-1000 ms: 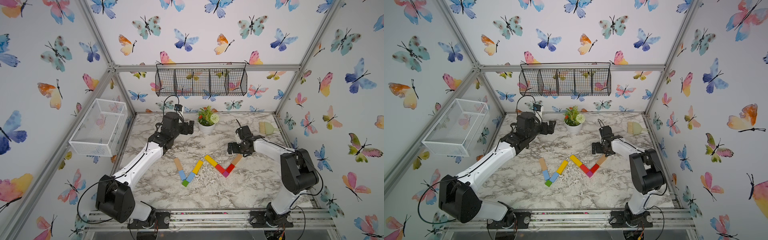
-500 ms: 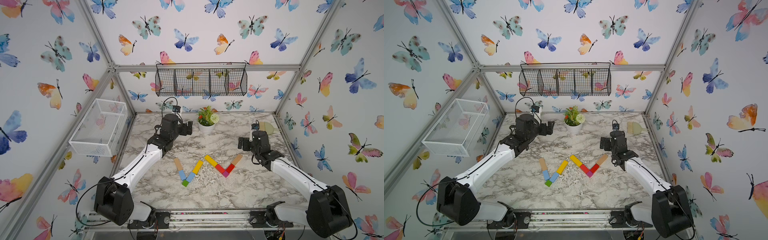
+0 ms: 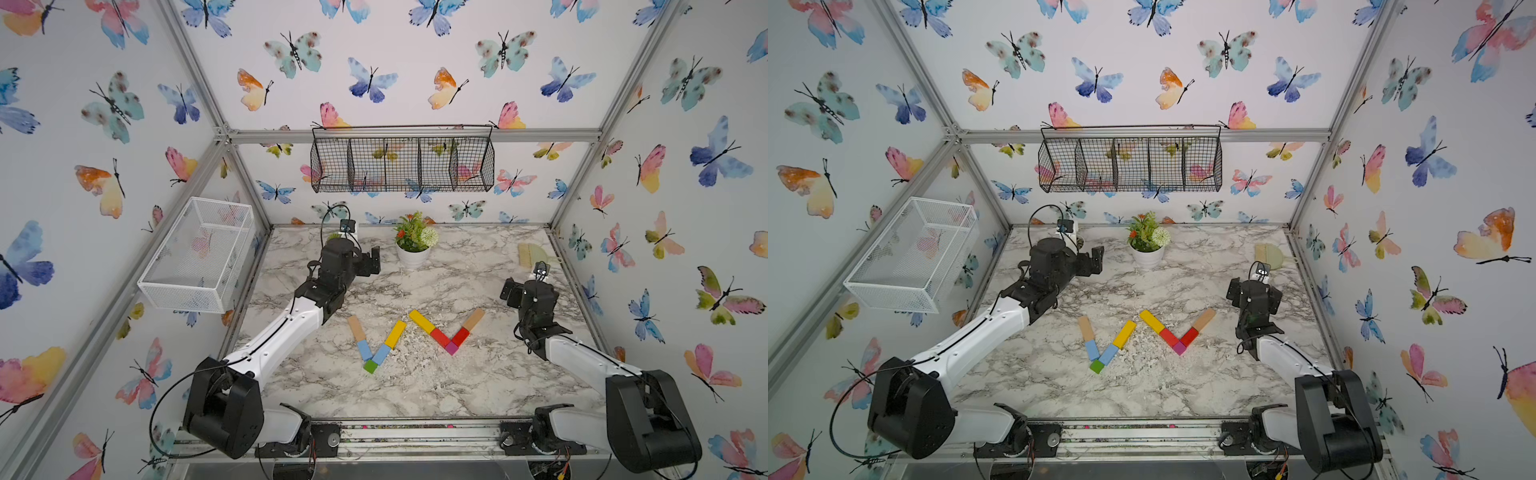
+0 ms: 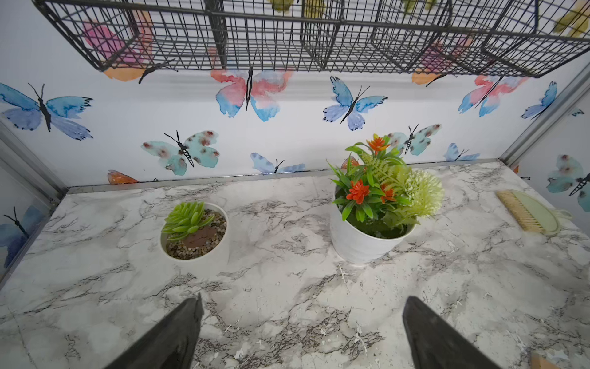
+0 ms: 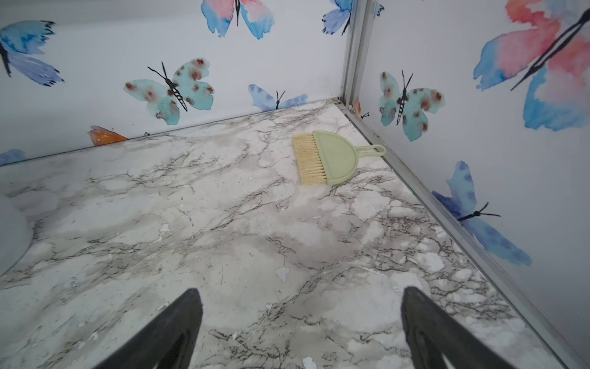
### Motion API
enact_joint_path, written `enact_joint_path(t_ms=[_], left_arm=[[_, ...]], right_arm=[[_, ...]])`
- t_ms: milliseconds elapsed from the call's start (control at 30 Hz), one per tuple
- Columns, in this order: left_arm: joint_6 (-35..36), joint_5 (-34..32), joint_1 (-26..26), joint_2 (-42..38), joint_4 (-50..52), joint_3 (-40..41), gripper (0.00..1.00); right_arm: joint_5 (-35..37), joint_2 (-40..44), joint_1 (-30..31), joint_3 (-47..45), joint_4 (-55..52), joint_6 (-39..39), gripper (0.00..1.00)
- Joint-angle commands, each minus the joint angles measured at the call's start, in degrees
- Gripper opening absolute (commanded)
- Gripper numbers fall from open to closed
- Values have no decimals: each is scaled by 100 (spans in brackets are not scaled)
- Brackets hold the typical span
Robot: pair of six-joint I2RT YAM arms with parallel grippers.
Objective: Assemble the letter v with building blocks
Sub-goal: Reset both arms
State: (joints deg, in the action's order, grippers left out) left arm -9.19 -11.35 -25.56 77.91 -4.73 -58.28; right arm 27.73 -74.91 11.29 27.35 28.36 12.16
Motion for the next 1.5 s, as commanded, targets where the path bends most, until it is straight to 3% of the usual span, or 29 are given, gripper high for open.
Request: enact_joint_path(t_ms=[0, 167, 333, 433, 533, 633, 767, 967, 1333, 1467], left_arm=[[89, -374, 27, -269, -771, 498, 98], [458, -1144, 46, -565, -2592, 1845, 98], [730, -1878, 163, -587, -3529, 2667, 98], [501, -1674, 427, -749, -3636, 2972, 98], [577, -1757, 695, -1044, -3589, 3205, 98], [546, -1743, 1082, -1304, -3544, 3454, 98], [530, -1731, 1253, -1214, -3647, 3568, 98], [508, -1853, 1439, -755, -3734, 3543, 98], [543, -2031, 1701, -155, -4168, 3778, 98], [696, -2073, 1686, 219, -5561, 4399, 98]], right_arm=[[630, -395, 10, -347, 1176, -153, 99], [870, -1060, 18, -187, 1357, -178, 99], [1197, -1184, 15, -339, 1842, -246, 99], [1113, -1427, 14, -869, 3452, -665, 98], [866, -1452, 15, -430, 2404, -542, 98], [637, -1597, 15, -412, 2657, -731, 98], [401, -1844, 9, 61, 1974, -818, 98], [397, -1581, 14, -428, 2605, -810, 98], [442, -1580, 15, -406, 2580, -794, 98], [453, -1579, 11, -406, 2587, -794, 98]])
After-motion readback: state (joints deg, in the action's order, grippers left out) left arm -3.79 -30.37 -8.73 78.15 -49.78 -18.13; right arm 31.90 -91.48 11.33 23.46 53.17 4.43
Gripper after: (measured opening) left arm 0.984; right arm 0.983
